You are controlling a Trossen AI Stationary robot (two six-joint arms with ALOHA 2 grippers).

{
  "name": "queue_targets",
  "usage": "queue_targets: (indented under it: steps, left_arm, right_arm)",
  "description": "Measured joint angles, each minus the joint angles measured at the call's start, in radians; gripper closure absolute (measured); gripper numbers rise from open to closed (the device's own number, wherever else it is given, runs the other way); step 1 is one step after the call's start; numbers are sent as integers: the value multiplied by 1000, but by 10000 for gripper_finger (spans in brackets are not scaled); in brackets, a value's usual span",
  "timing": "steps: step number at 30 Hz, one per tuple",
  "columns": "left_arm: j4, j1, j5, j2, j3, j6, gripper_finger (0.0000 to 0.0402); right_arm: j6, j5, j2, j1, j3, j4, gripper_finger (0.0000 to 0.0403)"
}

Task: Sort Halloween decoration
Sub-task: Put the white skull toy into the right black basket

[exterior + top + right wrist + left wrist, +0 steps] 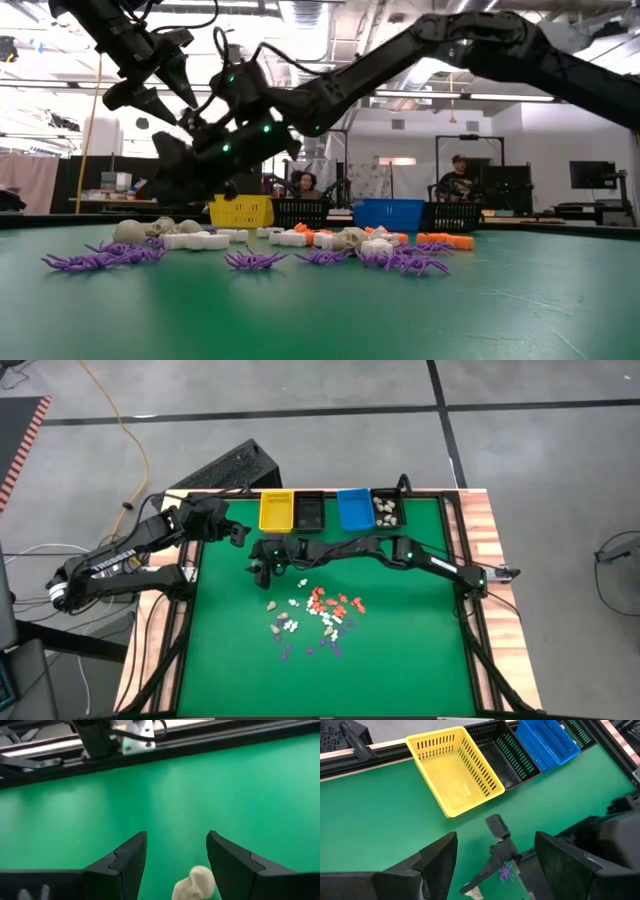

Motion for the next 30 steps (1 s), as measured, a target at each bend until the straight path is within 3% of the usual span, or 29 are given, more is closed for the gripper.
queue_targets:
  steps: [12,15,21,27,30]
  left_arm:
    - [0,0,1,0,0,23,145]
    - [0,0,0,0,0,23,145]
    - [1,0,-1,0,0,22,145]
    - [1,0,-2,0,0,16,145]
    - [1,0,-3,0,0,15,145]
  right_arm:
    - [-4,22,26,0,17,-148,182]
    - [-3,27,26,1,17,-163,206]
    - [-9,37,22,8,17,-220,294]
    - [-24,22,3,13,15,-234,300]
    - [-27,17,-29,13,12,-255,347]
